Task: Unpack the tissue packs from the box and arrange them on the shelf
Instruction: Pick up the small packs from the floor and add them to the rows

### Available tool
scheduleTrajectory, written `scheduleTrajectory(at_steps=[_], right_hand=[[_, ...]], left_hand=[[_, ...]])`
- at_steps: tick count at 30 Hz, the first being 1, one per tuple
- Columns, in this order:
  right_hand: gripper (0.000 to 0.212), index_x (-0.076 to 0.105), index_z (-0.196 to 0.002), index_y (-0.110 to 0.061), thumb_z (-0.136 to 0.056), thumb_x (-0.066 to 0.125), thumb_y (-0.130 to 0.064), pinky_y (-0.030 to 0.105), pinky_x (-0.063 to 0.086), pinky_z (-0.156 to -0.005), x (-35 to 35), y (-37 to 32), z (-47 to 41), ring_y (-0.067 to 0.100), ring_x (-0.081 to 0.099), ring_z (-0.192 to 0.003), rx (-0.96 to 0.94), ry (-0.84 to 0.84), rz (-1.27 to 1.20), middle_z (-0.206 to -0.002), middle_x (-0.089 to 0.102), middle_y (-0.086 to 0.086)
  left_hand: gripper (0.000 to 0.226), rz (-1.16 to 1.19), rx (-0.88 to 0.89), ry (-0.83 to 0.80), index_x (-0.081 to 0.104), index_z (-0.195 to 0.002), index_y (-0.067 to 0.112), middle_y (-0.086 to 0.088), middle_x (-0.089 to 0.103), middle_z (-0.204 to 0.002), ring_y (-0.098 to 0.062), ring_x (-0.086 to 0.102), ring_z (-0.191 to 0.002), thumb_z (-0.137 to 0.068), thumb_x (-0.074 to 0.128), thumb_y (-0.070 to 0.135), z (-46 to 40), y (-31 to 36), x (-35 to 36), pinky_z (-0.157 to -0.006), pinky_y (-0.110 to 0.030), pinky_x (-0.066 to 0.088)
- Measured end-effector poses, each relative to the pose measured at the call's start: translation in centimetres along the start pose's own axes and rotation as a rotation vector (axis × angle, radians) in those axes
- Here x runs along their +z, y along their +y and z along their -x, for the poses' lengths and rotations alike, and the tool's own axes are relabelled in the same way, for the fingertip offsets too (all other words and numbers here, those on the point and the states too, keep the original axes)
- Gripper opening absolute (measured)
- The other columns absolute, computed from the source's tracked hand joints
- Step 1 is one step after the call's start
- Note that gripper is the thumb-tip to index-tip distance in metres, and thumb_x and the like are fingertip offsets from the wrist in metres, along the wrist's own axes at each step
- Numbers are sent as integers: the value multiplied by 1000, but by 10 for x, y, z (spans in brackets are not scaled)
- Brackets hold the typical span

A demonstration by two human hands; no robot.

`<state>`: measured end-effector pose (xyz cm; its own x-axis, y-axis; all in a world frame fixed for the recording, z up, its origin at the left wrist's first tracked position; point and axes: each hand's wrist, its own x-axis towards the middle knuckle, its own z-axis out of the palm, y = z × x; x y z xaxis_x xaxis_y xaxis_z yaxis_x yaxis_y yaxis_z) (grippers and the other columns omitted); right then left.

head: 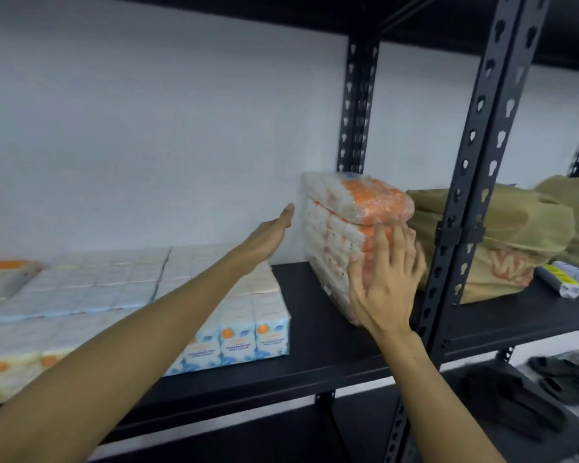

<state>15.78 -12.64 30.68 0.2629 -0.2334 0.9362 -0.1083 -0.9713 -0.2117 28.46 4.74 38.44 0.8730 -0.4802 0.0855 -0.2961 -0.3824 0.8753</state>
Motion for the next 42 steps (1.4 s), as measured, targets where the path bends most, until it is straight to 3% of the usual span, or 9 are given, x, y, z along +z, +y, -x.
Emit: scheduleTrajectory(at_steps=[6,12,15,21,29,31,34,38,42], right_hand=[[58,43,-149,-9,-95,53,-28,47,31,-113,-11,-101,7,31,43,-138,-10,-69,-265,-151,48,13],[49,48,-147,-21,-102,53,-41,42,37,-112,15,-224,17,23,48,-134,-70,-883,-582,-145,56,-1],[51,48,-148,-23,-102,52,-46,44,34,-115,24,-288,24,22,44,-138,-196,-1052,-622,-150,52,-3],[46,53,-143,-21,-101,53,-40,43,33,-116,42,-393,36,22,44,-138,-364,-1159,-652,-149,53,-2],[68,48,-148,-28,-90,63,-60,38,39,-112,72,-469,38,22,48,-137,-299,-1370,-701,-154,47,1],[84,39,-153,-29,-84,63,-71,39,30,-115,74,-472,48,21,37,-145,-395,-1484,-610,-161,36,-2],[92,39,-153,-27,-79,63,-76,41,21,-117,80,-474,62,20,31,-147,-578,-1384,-458,-159,39,-4],[95,46,-149,-28,-72,60,-82,43,27,-115,88,-475,65,20,39,-140,-600,-1337,-445,-152,47,-2],[96,46,-150,-26,-74,58,-83,43,25,-116,90,-476,68,20,37,-143,-612,-1299,-433,-156,44,-1]], left_hand=[[70,-343,89,149,66,-125,27,8,61,-136,-17,54,-125,-94,29,78,84,-54,-115,-105,-37,39],[66,-589,-25,330,66,-119,15,-5,66,-125,-27,59,-116,-101,31,67,176,-118,-232,-94,-40,44],[53,-566,-92,391,62,-127,20,-1,60,-136,-23,55,-124,-103,37,59,218,-152,-281,-98,-38,41],[46,-295,-237,503,48,-149,14,0,45,-155,-18,44,-138,-108,44,35,266,-210,-324,-106,-25,31],[66,673,-241,565,26,-159,12,-6,29,-165,-22,30,-150,-106,37,50,258,-236,-305,-123,-40,25],[69,727,-248,557,25,-159,10,-7,28,-165,-20,30,-151,-106,32,54,254,-232,-299,-122,-36,25],[73,765,-290,524,25,-159,8,-6,29,-165,-18,32,-149,-105,26,58,252,-231,-299,-109,-30,32],[83,867,-289,462,23,-159,6,-10,31,-164,-23,46,-141,-102,27,66,248,-244,-304,-112,-37,42],[80,822,-307,447,33,-156,5,-10,49,-152,-19,65,-115,-102,28,65,249,-245,-304,-90,-31,55]])
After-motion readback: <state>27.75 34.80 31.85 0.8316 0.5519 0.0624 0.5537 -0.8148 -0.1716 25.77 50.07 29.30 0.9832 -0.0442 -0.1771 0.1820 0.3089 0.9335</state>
